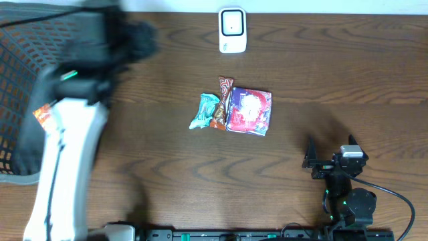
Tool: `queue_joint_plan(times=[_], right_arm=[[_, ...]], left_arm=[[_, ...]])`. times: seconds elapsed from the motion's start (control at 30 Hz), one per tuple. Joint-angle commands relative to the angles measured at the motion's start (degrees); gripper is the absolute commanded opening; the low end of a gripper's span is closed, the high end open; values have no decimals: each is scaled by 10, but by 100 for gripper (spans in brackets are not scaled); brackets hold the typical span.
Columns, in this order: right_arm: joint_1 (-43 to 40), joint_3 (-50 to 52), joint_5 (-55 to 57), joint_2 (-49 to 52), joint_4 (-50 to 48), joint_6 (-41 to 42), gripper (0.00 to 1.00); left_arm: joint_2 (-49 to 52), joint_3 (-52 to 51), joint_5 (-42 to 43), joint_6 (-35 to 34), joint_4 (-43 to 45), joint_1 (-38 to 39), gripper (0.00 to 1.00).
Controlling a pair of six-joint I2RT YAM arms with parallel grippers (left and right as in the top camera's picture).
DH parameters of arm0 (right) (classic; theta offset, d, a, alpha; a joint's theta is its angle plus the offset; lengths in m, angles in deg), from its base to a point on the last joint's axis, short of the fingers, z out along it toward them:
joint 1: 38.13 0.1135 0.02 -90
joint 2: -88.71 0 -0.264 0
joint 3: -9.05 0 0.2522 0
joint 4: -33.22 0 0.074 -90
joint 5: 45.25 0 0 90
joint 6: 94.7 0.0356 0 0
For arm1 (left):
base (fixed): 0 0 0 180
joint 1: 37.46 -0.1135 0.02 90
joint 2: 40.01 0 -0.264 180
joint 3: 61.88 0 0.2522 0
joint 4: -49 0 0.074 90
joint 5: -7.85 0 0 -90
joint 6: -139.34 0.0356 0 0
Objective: Scan the item barcode
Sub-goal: 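Carry the green wipes pack out and drop it beside the bar, then reach the left gripper into the basket and grasp the orange snack pack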
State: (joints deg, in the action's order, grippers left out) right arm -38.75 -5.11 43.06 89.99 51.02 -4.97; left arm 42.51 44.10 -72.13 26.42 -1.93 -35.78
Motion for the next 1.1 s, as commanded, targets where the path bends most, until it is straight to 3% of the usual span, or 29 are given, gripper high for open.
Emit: queue_joint_plan(times=[0.0,0.1,0.2,0.3,0.37,0.4,0.53,0.8,0.87,1.07], right_arm=[[-4,1,1,-2,2,0,99],[-4,1,1,-2,2,0,99],[-4,1,1,-2,2,0,99],[-4,1,1,-2,2,0,99],[-4,1,1,-2,2,0,99],[-4,1,1,-2,2,0,99],[-4,1,1,-2,2,0,99],[-4,1,1,-2,2,0,99],[-4,1,1,-2,2,0,99],[-4,1,1,-2,2,0,99]], left_arm=[[-40,0,-2,-5,-18,-78,58],[-75,0,-2,-10,-39,-150,60],[-92,0,-3,-9,-63,-209,70],[-93,0,-2,-9,-66,-255,71],[-92,0,-2,-9,-66,-268,87],[-91,0,-3,-9,-66,-273,89],[-90,-2,-7,3,-66,-282,89],[-51,-2,-228,47,-71,-281,90],[-20,-2,-233,82,-72,-283,90],[65,-3,-232,93,-94,-283,90]])
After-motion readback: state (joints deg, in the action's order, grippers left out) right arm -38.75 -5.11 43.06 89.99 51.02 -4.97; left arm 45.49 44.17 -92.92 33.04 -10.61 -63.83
